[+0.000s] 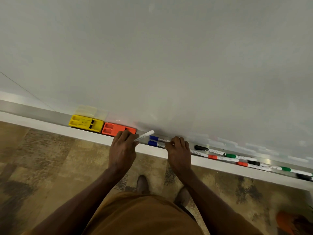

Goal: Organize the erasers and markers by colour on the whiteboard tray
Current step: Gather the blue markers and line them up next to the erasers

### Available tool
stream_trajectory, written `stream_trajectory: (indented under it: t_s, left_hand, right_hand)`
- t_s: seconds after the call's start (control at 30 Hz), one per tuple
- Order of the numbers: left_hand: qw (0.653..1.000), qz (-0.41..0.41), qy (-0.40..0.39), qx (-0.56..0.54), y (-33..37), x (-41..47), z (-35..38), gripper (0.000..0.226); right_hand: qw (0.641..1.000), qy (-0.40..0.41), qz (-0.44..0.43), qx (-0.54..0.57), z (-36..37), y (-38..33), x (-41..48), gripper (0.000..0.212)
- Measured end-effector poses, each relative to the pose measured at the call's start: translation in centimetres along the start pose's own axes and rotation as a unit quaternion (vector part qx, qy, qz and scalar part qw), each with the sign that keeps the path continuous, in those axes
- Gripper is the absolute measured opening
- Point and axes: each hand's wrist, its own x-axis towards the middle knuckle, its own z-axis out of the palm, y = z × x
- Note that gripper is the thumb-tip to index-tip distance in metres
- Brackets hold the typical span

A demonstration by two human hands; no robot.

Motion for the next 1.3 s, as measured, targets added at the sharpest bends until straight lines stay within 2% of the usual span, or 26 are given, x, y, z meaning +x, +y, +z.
stream_trajectory:
  t_s: [0.2, 0.4, 0.6, 0.93, 1.3]
  left_hand:
    - [1.000, 0.014, -0.007, -0.006, 0.2, -0.5, -0.2, 0.031]
    - [1.000, 0.013, -0.017, -0.010, 0.2, -0.7, -0.2, 0.030]
    - [1.000, 0.001, -0.015, -0.014, -0.4, -1.0, -0.4, 0.031]
    - [0.999, -0.024, -0.034, -0.018, -0.5, -2.0, -0.3, 0.031]
    - [0.999, -0.031, -0.029, -0.028, -0.9, -2.2, -0.7, 0.032]
  right_hand:
    - [1.000, -0.002, -0.001, -0.010, 0.0, -0.3, 0.3, 0.019]
    - [0.999, -0.039, 0.018, -0.031, -0.6, -0.9, 0.9, 0.020]
    - [0.999, -0.045, 0.010, 0.008, -0.8, -0.6, 1.1, 0.027]
    - [0.996, -0.032, 0.011, 0.083, -1.1, -0.5, 0.6, 0.035]
    - [0.997, 0.006, -0.013, 0.074, -1.1, -0.3, 0.5, 0.041]
